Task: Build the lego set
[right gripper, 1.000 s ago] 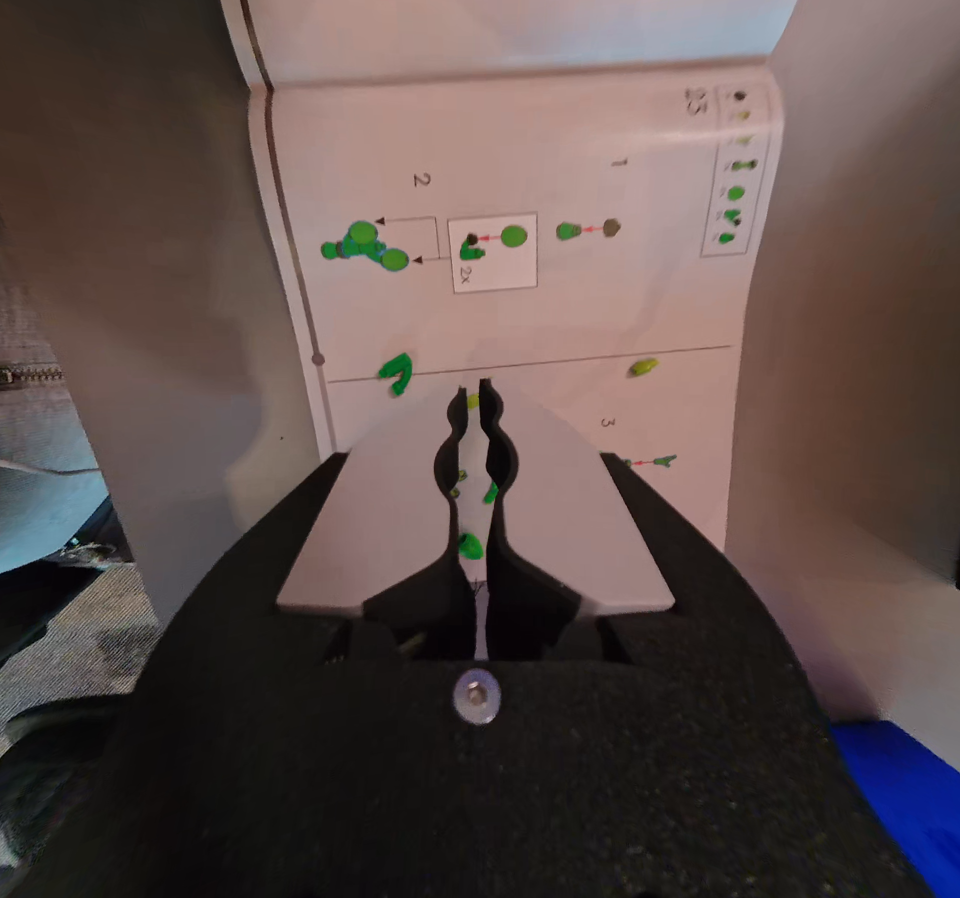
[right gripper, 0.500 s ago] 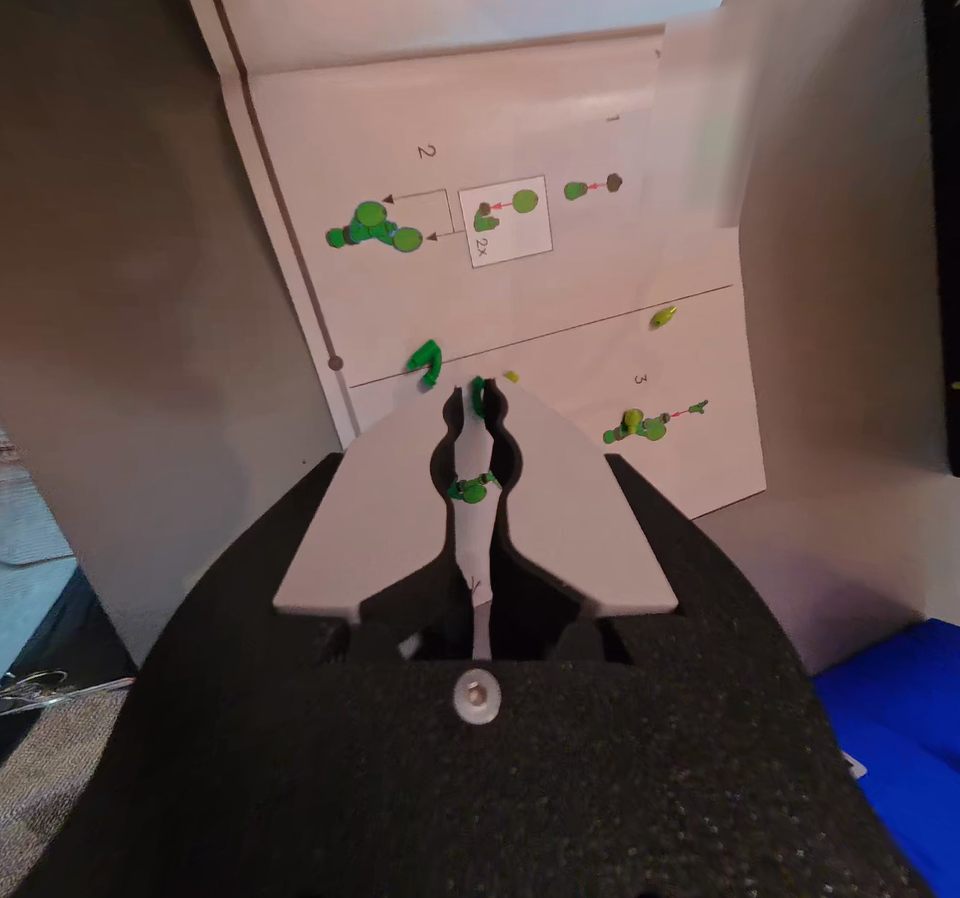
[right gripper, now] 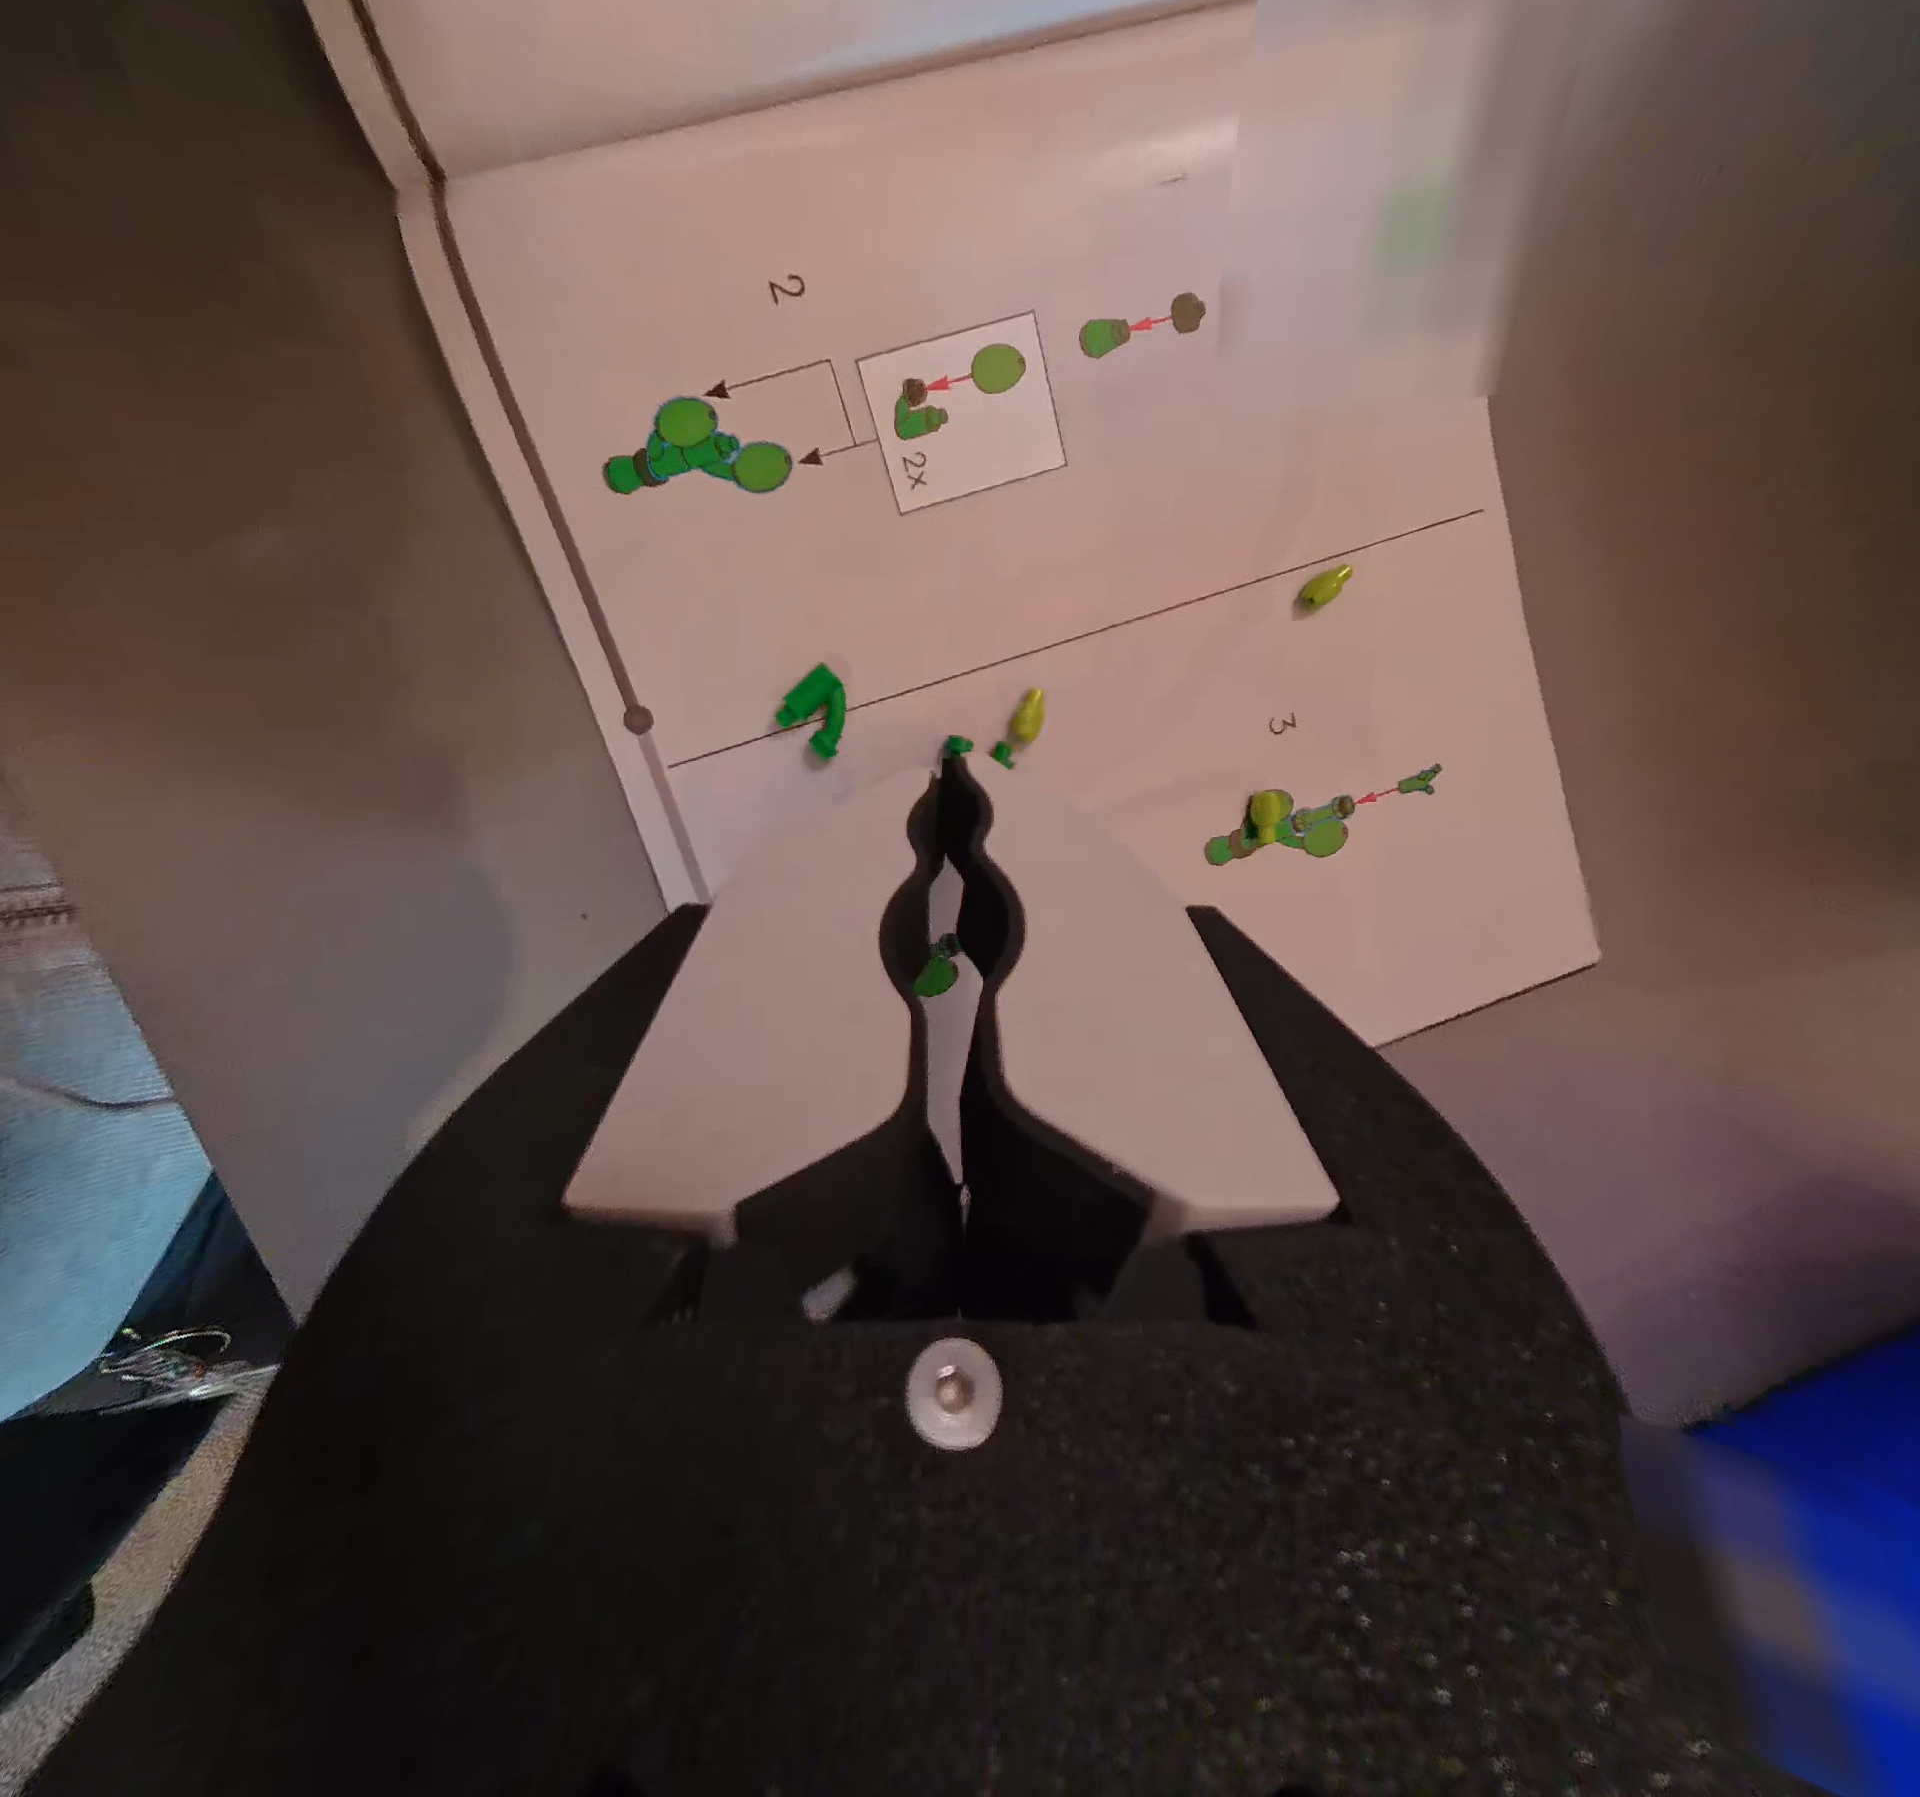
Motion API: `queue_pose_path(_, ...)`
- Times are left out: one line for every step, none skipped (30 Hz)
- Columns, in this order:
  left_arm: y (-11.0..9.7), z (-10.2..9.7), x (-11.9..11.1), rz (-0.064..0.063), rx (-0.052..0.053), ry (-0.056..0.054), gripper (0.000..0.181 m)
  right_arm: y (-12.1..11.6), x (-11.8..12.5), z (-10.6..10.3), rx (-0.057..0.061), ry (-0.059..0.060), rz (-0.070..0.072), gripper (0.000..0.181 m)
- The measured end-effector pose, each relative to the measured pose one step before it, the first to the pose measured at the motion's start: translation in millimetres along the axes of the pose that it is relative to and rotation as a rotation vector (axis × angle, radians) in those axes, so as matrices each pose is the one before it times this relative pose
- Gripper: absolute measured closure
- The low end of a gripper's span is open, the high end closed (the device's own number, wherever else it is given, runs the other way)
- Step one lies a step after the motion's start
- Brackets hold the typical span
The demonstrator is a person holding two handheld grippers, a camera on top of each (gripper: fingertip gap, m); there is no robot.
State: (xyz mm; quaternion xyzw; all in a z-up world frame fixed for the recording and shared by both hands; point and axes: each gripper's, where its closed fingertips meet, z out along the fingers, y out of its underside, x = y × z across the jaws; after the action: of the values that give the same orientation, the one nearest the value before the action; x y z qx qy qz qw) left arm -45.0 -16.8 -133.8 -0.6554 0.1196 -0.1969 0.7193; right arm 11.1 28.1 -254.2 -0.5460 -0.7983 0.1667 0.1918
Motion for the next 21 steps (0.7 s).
queue_pose_path(-0.21, -0.08, -0.08, -0.0009, 0.0014, -0.0001, 0.175, 0.81, -1.68, -0.14, 0.0288, -0.0273, 0.0186, 0.181)
queue_pose_path(0.16, 0.00, 0.09, -0.0001, -0.0004, 0.0000, 0.175, 1.31, -2.31, -0.56, 0.0219, -0.0320, 0.0207, 0.181)
queue_pose_path(0.19, 0.09, -0.07, 0.0012, -0.0012, -0.0009, 0.175, 0.86, -1.64, -1.12, 0.0208, -0.0239, 0.0163, 0.181)
queue_pose_path(0.22, 0.03, -0.02, 0.0020, -0.0014, -0.0011, 0.175, -0.29, -0.55, -1.98, 0.0206, -0.0109, 0.0127, 0.181)
queue_pose_path(0.26, 0.14, -0.10, 0.0013, -0.0017, -0.0008, 0.175, -0.71, -0.73, -2.46, 0.0164, -0.0086, 0.0046, 0.181)
queue_pose_path(0.21, 0.17, -0.02, 0.0006, -0.0013, -0.0005, 0.175, -0.95, 1.33, -2.73, 0.0104, 0.0092, -0.0026, 0.181)
queue_pose_path(0.18, 0.14, -0.05, 0.0003, -0.0012, -0.0002, 0.175, -0.40, 2.44, -2.13, -0.0014, 0.0245, -0.0208, 0.181)
queue_pose_path(0.23, 0.20, -0.09, 0.0005, -0.0015, -0.0001, 0.175, -0.27, 3.81, -1.09, -0.0108, 0.0416, -0.0412, 0.181)
queue_pose_path(0.19, 0.18, 0.01, 0.0008, -0.0012, -0.0002, 0.175, 0.83, 3.97, 0.59, -0.0258, 0.0478, -0.0497, 0.173)
queue_pose_path(0.09, 0.00, 0.04, 0.0006, -0.0006, -0.0001, 0.175, 1.55, 0.21, 1.65, -0.0357, 0.0224, -0.0512, 0.169)
queue_pose_path(0.06, 0.02, 0.02, 0.0006, -0.0004, -0.0002, 0.175, -0.29, -1.96, 2.23, -0.0249, 0.0018, -0.0371, 0.169)
queue_pose_path(0.03, -0.11, -0.12, 0.0007, -0.0003, -0.0009, 0.175, -2.61, -2.79, 2.33, -0.0061, -0.0101, -0.0186, 0.169)
queue_pose_path(-0.04, -0.07, -0.10, 0.0004, 0.0002, -0.0009, 0.175, -2.36, -1.51, 1.95, -0.0017, -0.0106, -0.0051, 0.170)
queue_pose_path(-0.08, -0.10, -0.09, -0.0001, 0.0005, -0.0004, 0.175, 0.46, 1.03, 1.82, -0.0164, -0.0009, -0.0019, 0.170)
queue_pose_path(-0.04, -0.12, -0.05, -0.0001, 0.0002, -0.0001, 0.175, 2.38, 3.74, 1.15, -0.0254, 0.0145, -0.0054, 0.169)
queue_pose_path(-0.07, -0.10, -0.05, 0.0000, 0.0004, -0.0001, 0.175, -0.59, 2.00, 0.13, -0.0016, 0.0004, -0.0051, 0.169)
queue_pose_path(-0.25, -0.05, 0.03, -0.0002, 0.0010, 0.0004, 0.175, -0.24, 1.42, 0.40, -0.0036, -0.0038, 0.0010, 0.170)
queue_pose_path(-0.11, -0.08, 0.12, -0.0009, 0.0007, 0.0008, 0.175, 1.50, -0.55, 1.15, -0.0141, -0.0167, 0.0006, 0.171)
queue_pose_path(-0.13, -0.12, 0.06, -0.0015, 0.0007, 0.0007, 0.175, -0.98, -0.91, 0.31, 0.0033, -0.0187, 0.0023, 0.172)
queue_pose_path(-0.23, -0.12, 0.00, -0.0016, 0.0014, 0.0008, 0.175, -0.03, 0.08, 0.11, -0.0019, -0.0115, -0.0007, 0.172)
queue_pose_path(-0.27, -0.10, 0.01, -0.0015, 0.0017, 0.0010, 0.175, 0.16, 0.63, 0.40, -0.0030, -0.0086, 0.0017, 0.173)
